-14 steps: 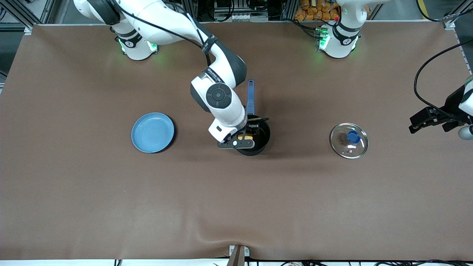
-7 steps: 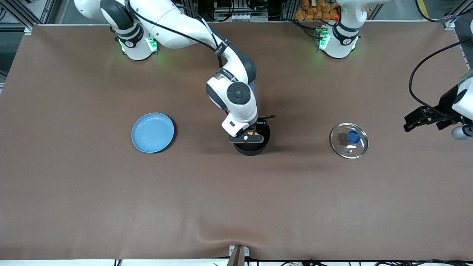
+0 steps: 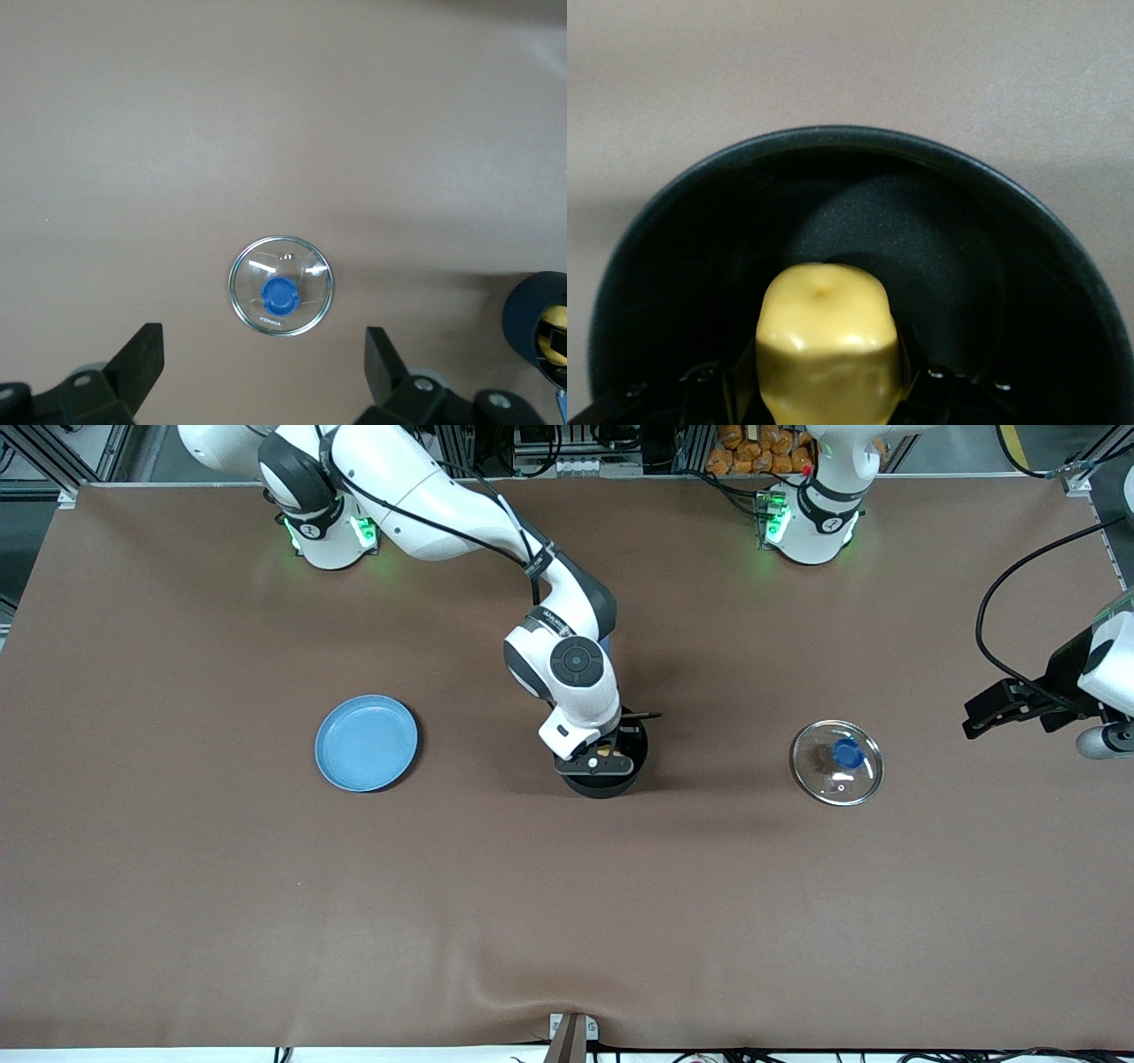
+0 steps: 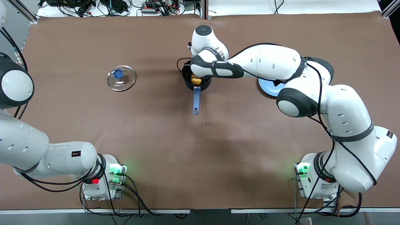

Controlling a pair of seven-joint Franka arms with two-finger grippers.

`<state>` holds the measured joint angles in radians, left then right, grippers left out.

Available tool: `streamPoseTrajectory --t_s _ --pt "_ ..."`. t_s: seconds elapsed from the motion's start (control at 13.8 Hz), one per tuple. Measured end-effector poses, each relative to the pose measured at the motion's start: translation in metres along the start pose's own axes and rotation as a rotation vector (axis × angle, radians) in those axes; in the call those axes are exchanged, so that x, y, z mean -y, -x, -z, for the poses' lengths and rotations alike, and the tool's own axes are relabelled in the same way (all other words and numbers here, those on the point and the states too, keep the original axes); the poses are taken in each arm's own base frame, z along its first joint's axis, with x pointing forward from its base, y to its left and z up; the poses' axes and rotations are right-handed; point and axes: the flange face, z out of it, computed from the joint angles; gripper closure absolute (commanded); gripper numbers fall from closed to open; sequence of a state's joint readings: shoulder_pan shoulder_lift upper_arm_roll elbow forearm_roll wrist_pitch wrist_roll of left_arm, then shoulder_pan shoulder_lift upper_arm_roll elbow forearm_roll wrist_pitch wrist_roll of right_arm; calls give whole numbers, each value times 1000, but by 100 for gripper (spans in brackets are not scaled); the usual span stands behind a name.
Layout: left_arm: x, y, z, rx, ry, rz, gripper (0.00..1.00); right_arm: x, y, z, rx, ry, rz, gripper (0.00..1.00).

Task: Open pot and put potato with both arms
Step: 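Carry the potato with the right gripper into the saucepan, then open the right gripper to drop the potato in the saucepan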

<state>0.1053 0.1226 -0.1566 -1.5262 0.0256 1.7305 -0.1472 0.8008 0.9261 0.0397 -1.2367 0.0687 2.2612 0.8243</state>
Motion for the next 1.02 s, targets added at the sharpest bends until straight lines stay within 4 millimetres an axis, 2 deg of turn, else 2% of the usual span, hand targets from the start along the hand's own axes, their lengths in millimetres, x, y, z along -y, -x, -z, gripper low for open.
streamPoseTrajectory --t_s 0.15,0.22,0.29,0.73,0.87,1.02 --pt "0 0 0 0 0 9 0 0 2 -4 -5 12 4 100" --pt "0 0 0 0 0 11 0 -1 2 -6 -4 14 4 75" --pt "0 0 0 0 0 11 0 0 2 -6 -4 15 3 1" --pt "0 0 0 1 0 11 0 0 0 -6 -18 21 -9 0" --pt "0 0 0 2 0 12 0 2 -4 4 -18 26 -14 0" --pt "0 0 0 2 0 12 0 7 -6 24 4 50 -15 0"
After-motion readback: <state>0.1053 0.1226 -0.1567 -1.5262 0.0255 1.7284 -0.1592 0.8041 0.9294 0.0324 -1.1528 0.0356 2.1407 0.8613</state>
